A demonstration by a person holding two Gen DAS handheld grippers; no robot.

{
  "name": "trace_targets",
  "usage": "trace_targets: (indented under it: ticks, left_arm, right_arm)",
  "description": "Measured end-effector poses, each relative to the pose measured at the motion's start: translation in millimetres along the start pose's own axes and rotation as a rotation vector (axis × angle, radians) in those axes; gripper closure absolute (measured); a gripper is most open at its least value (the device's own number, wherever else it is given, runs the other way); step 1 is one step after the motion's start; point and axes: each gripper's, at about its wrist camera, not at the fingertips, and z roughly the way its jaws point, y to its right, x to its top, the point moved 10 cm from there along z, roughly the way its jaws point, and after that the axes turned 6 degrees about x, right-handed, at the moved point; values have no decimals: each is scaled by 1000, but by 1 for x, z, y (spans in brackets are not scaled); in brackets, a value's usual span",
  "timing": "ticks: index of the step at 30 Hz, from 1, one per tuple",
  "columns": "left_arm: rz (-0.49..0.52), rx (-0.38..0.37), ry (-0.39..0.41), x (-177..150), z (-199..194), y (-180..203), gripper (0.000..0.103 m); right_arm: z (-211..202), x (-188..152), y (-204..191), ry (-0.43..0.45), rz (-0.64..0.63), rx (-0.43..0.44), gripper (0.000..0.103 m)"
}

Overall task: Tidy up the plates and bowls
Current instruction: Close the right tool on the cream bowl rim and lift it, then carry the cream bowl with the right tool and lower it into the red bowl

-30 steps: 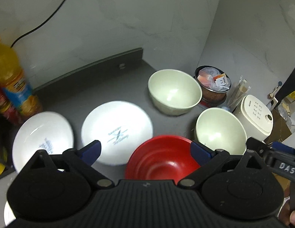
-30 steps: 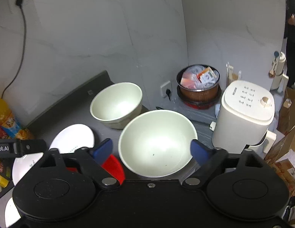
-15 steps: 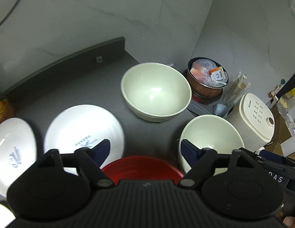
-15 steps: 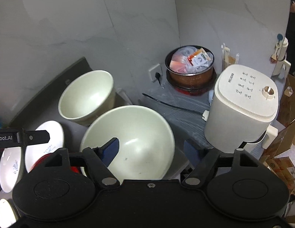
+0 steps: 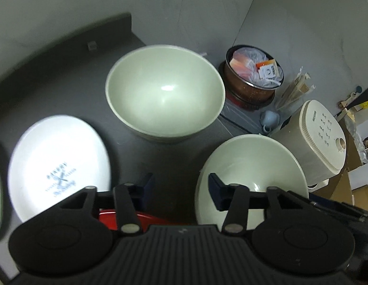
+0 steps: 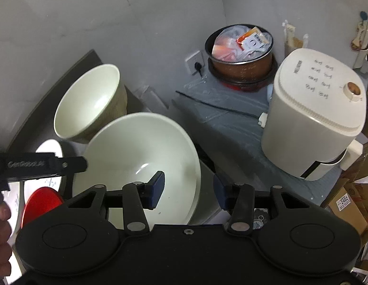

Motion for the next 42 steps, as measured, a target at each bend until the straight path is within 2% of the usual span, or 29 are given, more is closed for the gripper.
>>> trace_targets:
  ticks: [4,7,8,9,11,16,21,33,42]
  left_arm:
    - [-21,-10,-48,-2,19,4,65]
    - [-8,-11,-89,-5,33,8,76]
    - [-11,-14,-105,-6,37,9,78]
    - [-23,-22,-118,-6,40,10,80]
    - [-34,-35,-125,-6,42,12,89]
    - [-42,-49,-125,-4,38,15,92]
    - [-49,-56,-62,6,17,10,92]
    - [-101,-52,49,6,-48,-33,92]
    - [-142,-42,71,-12,-78,-64,92]
  right_arm:
    - [13,-3,5,-41,12,0,61]
    - [17,-3,7,-62,7,4,75]
    - [19,-4,7,-77,16,6,86]
    - [20,-5,9,-102,47,17,90]
    - [19,-2,12,-113,95,27,94]
    - [6,8,3,-68,44,14,94]
    - [-8,14,-12,-36,24,37,94]
    - [-47,22,-73,62,-84,75,93]
    - [-60,11,-108,87,-122,99,92]
